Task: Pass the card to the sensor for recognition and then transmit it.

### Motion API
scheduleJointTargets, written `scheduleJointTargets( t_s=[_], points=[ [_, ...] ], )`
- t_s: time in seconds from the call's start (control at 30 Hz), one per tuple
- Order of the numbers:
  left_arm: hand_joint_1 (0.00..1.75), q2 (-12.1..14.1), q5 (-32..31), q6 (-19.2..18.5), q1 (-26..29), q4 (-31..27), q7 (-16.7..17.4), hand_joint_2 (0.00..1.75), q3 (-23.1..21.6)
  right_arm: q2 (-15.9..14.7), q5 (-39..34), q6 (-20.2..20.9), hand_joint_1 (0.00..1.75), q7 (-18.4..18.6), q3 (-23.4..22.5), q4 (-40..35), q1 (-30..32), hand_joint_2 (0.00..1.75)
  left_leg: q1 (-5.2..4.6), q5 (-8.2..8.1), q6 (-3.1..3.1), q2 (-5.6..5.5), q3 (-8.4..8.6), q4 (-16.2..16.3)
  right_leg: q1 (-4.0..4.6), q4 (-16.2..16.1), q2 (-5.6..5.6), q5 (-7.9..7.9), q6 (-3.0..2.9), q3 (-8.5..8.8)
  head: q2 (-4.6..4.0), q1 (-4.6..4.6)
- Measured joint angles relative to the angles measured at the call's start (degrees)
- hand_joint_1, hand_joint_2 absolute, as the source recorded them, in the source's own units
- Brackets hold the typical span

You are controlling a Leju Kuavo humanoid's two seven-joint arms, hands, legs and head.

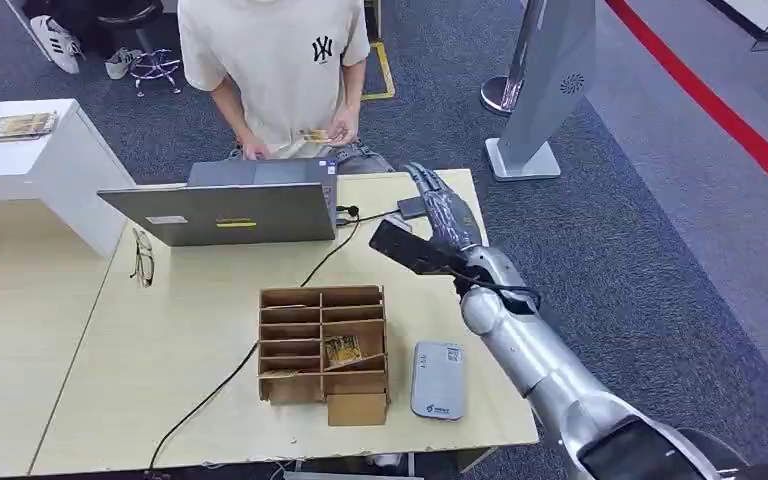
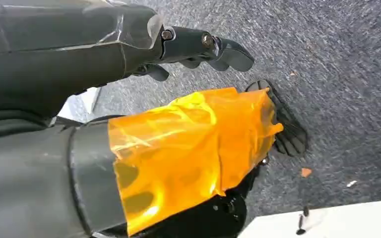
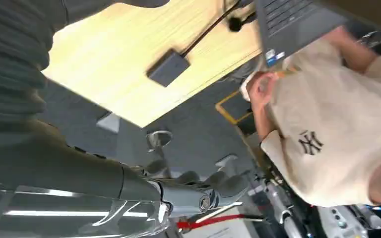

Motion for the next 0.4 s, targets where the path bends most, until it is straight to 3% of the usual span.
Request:
scheduleJointTargets(
  t_s=[0.2, 0.4],
  points=[
    [0.00, 0.0, 4.1, 0.9, 0.0, 1.8, -3.7, 0.00, 0.0, 0.2, -23.4, 7.9, 0.00, -11.5, -3.2, -16.6, 14.2, 0.00, 0.00, -0.07, -0.02, -0.08, -0.03, 0.0, 0.00, 0.0, -0.08, -0.07, 0.01, -0.01, 0.00, -0.02],
    [0.00, 0.0, 5.8, 1.2, -0.1, 3.6, -5.7, 0.00, 0.0, -0.5, -35.3, 14.6, 0.00, -15.8, -3.6, -29.0, 27.3, 0.00, 0.00, -0.15, -0.02, 0.00, -0.01, 0.0, 0.00, 0.0, 0.00, -0.14, -0.01, -0.05, 0.00, -0.02]
  ],
)
